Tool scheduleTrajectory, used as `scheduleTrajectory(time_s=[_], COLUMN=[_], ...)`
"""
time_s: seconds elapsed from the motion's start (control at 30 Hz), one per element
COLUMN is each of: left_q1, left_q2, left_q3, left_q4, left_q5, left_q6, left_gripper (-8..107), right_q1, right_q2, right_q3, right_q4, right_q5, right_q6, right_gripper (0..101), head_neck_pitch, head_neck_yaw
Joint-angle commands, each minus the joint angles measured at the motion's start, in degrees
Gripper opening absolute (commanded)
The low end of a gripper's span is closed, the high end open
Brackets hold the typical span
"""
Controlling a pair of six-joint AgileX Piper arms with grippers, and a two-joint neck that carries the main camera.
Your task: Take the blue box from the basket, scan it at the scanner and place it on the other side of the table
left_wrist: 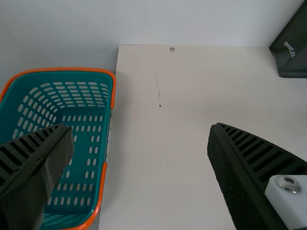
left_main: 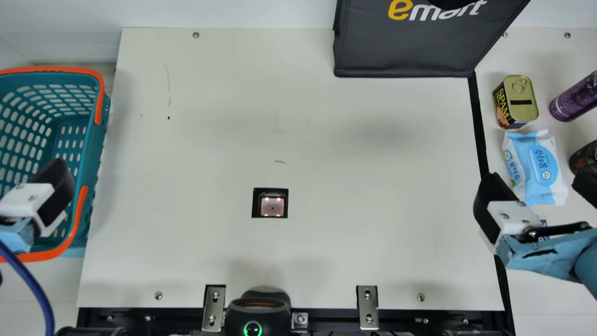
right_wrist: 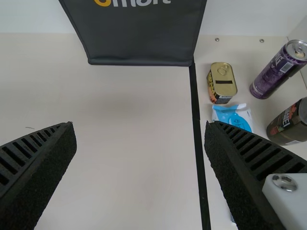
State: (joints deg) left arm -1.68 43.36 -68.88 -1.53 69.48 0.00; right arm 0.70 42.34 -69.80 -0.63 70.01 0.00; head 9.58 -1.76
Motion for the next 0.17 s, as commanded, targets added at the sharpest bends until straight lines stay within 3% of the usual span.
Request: scheduleTrajectory(time_s=[0.0, 0.13], left_q1=[0.00, 0.00], left_q2=[0.00, 0.00], left_q3=[0.00, 0.00], left_q4=[0.00, 0.00], left_q5=[0.00, 0.00], left_q6=[0.00, 0.00], left_gripper=[90, 90], right_q1=[0.00, 0.00], right_q2=[0.00, 0.00], right_q3=[0.00, 0.00], right_q4=[0.00, 0.00], right_q5=[0.00, 0.00], right_q6=[0.00, 0.00], right_gripper=[95, 95], head_neck_pitch=[-1.66, -1.66], head_neck_yaw=[0.18, 0.18])
